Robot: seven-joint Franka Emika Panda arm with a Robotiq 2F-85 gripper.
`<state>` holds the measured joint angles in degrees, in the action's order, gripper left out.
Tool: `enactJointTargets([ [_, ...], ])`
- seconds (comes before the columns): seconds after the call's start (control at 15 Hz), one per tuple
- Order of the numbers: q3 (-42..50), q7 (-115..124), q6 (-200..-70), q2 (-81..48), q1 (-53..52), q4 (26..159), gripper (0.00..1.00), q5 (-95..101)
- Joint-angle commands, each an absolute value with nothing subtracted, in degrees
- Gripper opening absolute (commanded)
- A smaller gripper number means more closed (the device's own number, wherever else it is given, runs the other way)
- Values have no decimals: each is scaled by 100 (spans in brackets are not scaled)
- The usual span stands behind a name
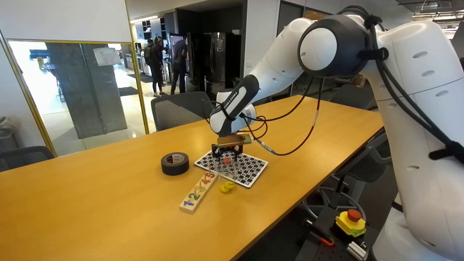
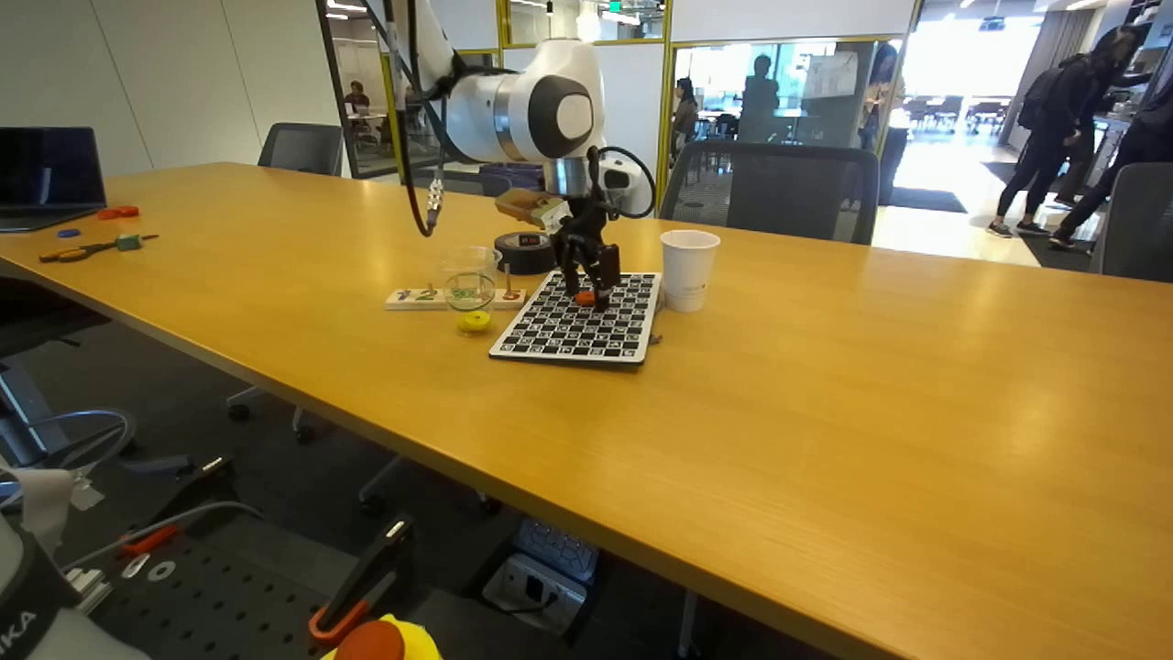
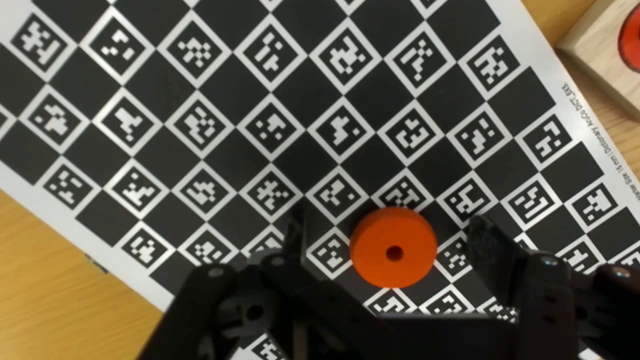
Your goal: Put an orange block in the white cup then a yellow block in the clear cup, then put two orange blocks in the white cup then a yellow block in the clear cup and lastly the orange block in the white cup
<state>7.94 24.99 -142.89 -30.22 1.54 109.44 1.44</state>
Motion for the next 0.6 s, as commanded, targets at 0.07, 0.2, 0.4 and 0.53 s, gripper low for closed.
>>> enactJointTargets([
  [0.07, 868, 2465, -14278, -3097, 115, 10737, 42, 42],
  [0.2, 875, 2470, -14276, -3088, 115, 10723, 29, 44],
  [0.4, 898, 2473, -14194, -3026, 120, 10698, 22, 55],
  [0.53, 949, 2481, -14146, -2940, 116, 10681, 22, 97],
])
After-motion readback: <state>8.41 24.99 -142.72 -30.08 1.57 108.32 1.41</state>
